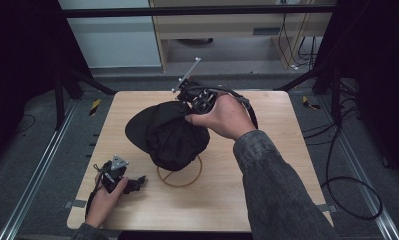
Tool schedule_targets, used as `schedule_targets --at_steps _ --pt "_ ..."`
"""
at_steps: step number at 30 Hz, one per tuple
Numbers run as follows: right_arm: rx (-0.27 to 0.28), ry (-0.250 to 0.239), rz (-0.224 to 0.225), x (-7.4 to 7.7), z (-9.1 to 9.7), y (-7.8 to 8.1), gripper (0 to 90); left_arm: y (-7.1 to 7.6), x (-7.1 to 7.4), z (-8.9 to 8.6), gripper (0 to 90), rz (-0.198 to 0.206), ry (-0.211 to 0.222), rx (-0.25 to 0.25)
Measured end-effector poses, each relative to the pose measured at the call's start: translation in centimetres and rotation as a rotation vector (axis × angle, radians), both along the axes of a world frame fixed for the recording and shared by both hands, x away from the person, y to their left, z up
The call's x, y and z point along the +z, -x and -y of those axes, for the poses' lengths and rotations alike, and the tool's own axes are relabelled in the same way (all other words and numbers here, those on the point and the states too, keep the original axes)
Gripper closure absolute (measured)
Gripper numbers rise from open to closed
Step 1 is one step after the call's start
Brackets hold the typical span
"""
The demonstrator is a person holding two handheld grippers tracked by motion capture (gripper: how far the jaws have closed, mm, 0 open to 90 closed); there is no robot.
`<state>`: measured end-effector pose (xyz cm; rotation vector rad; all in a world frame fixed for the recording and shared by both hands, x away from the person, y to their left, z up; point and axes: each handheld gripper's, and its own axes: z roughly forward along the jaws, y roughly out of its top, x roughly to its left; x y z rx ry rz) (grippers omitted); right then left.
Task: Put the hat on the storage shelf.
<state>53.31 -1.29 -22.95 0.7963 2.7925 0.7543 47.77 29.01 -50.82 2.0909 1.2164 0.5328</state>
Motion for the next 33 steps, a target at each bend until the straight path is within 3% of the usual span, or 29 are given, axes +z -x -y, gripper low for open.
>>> schedule_targets --at_steps 14,33 --pt "-0.001 0.024 0.004 -0.5 -0.4 0.1 77.1 0.0 0.0 0.0 0.0 0.000 0.000 0.000" --pt "-0.029 -0.033 0.007 0.1 1.2 0.5 59.2 0.0 0.0 0.0 0.0 0.000 0.003 0.003"
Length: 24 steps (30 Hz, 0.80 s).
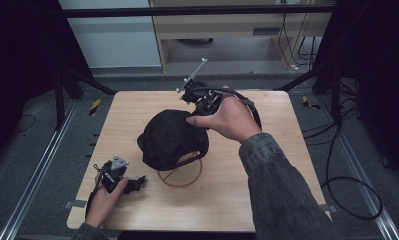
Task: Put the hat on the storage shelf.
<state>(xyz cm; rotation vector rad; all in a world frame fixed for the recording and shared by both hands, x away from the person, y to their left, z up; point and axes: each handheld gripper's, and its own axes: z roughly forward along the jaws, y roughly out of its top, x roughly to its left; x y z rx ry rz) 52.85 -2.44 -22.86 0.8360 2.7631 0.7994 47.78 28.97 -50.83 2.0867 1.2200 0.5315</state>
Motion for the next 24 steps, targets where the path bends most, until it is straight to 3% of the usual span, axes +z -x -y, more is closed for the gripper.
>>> schedule_targets --at_steps 10,24 --pt "-0.040 -0.006 0.020 0.1 2.0 0.1 55.8 0.0 0.0 0.0 0.0 0.002 0.002 0.000" --pt "-0.099 -0.052 0.064 -0.3 5.5 0.8 48.8 0.0 0.0 0.0 0.0 0.002 0.002 0.000"
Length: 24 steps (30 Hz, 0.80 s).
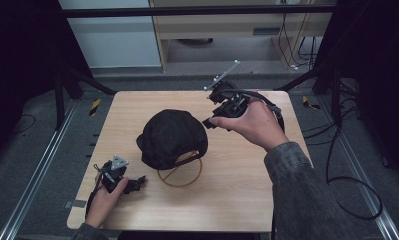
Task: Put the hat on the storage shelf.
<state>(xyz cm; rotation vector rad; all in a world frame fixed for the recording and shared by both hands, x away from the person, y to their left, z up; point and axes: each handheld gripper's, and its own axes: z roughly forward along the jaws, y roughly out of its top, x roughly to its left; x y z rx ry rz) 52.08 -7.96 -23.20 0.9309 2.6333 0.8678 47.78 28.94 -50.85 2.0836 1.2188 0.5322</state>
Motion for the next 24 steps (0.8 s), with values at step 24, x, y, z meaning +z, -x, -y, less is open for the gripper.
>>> schedule_targets --at_steps 24 --pt "-0.155 -0.085 0.120 -1.0 5.6 1.0 23.3 0.0 0.0 0.0 0.0 0.000 0.000 0.000"
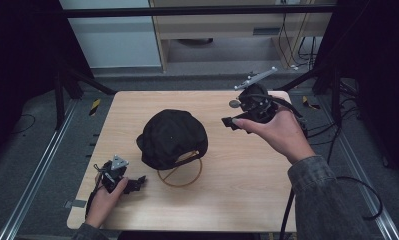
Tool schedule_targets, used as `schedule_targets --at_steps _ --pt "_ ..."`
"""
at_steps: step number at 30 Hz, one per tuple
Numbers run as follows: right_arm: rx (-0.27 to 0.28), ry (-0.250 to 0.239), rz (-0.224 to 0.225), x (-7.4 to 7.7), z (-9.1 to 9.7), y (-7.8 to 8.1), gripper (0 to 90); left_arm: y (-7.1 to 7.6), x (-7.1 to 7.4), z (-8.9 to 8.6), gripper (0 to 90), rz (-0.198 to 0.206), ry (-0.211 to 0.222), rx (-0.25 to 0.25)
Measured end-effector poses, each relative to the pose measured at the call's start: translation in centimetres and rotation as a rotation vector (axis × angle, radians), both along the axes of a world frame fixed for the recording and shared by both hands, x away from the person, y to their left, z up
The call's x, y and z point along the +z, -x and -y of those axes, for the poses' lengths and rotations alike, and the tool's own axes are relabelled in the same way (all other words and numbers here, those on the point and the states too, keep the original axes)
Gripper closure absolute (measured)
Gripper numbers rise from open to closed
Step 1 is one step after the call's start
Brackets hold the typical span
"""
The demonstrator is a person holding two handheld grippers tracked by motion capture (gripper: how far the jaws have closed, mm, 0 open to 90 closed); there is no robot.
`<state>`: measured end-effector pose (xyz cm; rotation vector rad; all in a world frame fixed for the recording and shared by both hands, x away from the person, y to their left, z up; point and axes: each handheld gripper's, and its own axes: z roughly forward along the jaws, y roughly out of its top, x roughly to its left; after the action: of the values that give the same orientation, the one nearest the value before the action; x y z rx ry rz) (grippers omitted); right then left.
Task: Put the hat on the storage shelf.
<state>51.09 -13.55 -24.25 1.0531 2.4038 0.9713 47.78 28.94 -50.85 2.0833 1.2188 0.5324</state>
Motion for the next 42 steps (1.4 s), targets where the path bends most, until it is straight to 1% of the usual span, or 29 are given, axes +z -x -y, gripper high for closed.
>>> schedule_targets --at_steps 6,12,18,21,26,34,42 --pt "-0.041 -0.006 0.024 -0.3 1.2 0.1 18.1 0.0 0.0 0.0 0.0 0.000 0.000 0.000" --pt "-0.082 -0.037 0.051 -0.6 2.4 0.3 13.5 0.0 0.0 0.0 0.0 0.000 0.000 0.000" --pt "-0.128 -0.046 0.067 -1.1 3.5 0.4 9.5 0.0 0.0 0.0 0.0 0.000 0.000 0.001" --pt "-0.142 -0.055 0.069 -1.4 4.1 0.6 8.5 0.0 0.0 0.0 0.0 0.000 0.000 0.001" --pt "-0.158 -0.053 0.079 -2.1 4.8 1.0 8.1 0.0 0.0 0.0 0.0 0.002 0.002 0.002" --pt "-0.166 -0.067 0.071 -3.4 5.9 1.8 7.3 0.0 0.0 0.0 0.0 0.003 0.002 0.002" --pt "-0.177 -0.062 0.059 -5.0 6.6 2.2 7.9 0.0 0.0 0.1 0.0 0.002 0.004 0.004"
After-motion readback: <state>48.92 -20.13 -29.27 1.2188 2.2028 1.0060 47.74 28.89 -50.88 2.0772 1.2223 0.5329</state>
